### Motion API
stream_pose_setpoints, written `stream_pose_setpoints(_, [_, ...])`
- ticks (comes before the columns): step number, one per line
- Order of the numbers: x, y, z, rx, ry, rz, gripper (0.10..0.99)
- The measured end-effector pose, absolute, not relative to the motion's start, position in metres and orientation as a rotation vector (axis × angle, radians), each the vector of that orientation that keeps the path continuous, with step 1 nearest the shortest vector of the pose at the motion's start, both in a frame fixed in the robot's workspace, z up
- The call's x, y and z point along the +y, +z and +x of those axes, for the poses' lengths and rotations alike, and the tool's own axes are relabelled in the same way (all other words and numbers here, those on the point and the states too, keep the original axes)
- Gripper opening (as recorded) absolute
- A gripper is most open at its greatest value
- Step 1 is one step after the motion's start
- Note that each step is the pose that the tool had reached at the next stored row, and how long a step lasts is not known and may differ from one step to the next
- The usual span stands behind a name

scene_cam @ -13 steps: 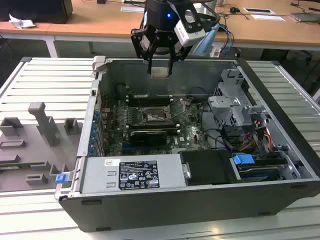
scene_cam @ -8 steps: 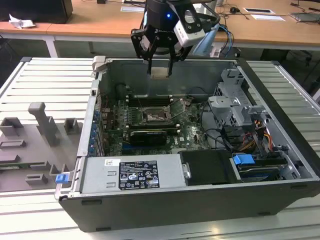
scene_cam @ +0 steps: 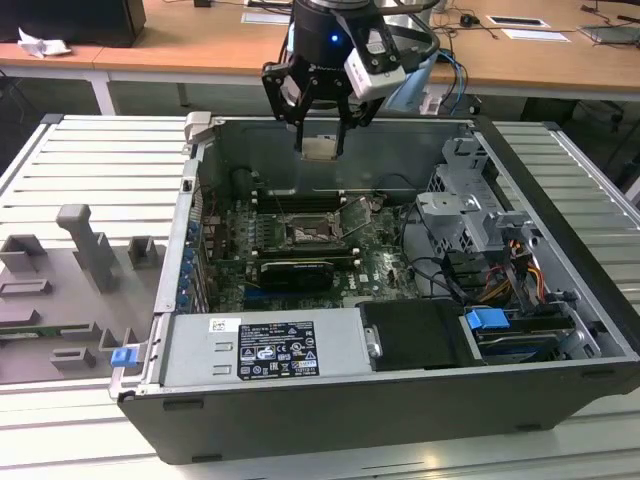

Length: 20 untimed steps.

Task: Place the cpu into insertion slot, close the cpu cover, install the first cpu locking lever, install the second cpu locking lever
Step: 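Place the cpu into insertion slot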

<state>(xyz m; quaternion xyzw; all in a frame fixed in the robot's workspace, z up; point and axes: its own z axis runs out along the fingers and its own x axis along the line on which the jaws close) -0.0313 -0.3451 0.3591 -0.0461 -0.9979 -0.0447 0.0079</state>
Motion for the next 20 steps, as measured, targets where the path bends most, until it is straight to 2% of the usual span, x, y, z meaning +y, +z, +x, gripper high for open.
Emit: stream_pose_setpoints(20, [-0.345, 0.3518, -0.0313, -3.048, -0.143, -0.758, 0.529])
